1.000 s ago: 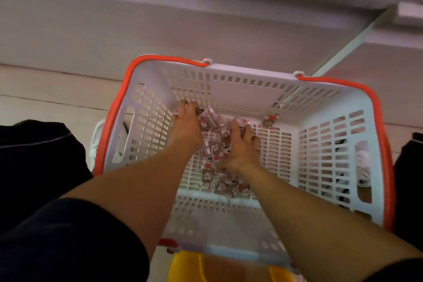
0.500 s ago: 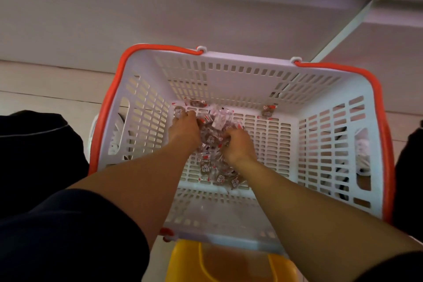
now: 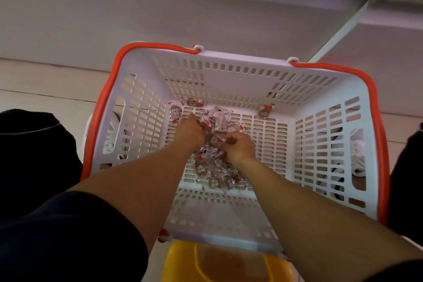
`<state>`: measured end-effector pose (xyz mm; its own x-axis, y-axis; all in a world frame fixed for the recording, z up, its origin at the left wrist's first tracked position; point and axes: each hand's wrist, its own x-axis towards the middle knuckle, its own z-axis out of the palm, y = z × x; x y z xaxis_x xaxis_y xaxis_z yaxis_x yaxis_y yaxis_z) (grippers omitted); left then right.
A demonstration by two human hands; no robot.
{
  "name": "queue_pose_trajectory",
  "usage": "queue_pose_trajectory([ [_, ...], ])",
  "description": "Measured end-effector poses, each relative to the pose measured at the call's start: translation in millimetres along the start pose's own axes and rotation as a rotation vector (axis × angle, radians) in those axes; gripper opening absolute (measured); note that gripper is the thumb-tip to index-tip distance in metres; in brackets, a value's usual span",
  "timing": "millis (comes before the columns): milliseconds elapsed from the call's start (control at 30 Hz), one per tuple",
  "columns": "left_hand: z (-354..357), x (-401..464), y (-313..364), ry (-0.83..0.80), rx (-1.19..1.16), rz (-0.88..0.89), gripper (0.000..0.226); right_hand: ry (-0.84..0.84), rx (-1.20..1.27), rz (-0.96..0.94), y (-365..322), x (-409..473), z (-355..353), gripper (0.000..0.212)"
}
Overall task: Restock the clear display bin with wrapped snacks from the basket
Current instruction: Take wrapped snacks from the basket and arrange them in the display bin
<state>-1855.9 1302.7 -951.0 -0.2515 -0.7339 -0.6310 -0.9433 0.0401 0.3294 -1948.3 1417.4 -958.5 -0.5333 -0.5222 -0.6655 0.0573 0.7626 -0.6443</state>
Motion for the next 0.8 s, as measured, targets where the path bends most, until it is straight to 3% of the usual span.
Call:
queue_pose_trajectory([
  [167,0.1,0.5,6.7,0.016,0.093,0.029,0.033,0.189,0.065,-0.031,-3.5,2.4,-1.4,0.008],
  [233,0.3,0.5,8.8,0.023,0.060,0.046,0.023,0.306,0.216,0.027,-8.9,6.6,-9.7,0.009],
  [333,5.7,-1.1,10.2,0.039,-0.037,0.053,0.016,0.321,0.361,0.138,-14.9,14.4,-23.0,0.014],
  [567,0.8,-9.7,10.5,0.027,-0.229,0.100,0.026,-0.006,0.581,0.345,-11.7,10.5,-46.1,0.018],
  [700,-22.6,-23.7,11.4,-0.285,-0.531,0.002,0.015,-0.226,0.608,0.363,-20.1,-4.1,-59.3,0.024],
  [800,-46.3,-44.9,14.9,-0.523,-0.662,-0.024,0.006,-0.298,0.488,0.248,-41.1,-20.1,-76.6,0.029],
])
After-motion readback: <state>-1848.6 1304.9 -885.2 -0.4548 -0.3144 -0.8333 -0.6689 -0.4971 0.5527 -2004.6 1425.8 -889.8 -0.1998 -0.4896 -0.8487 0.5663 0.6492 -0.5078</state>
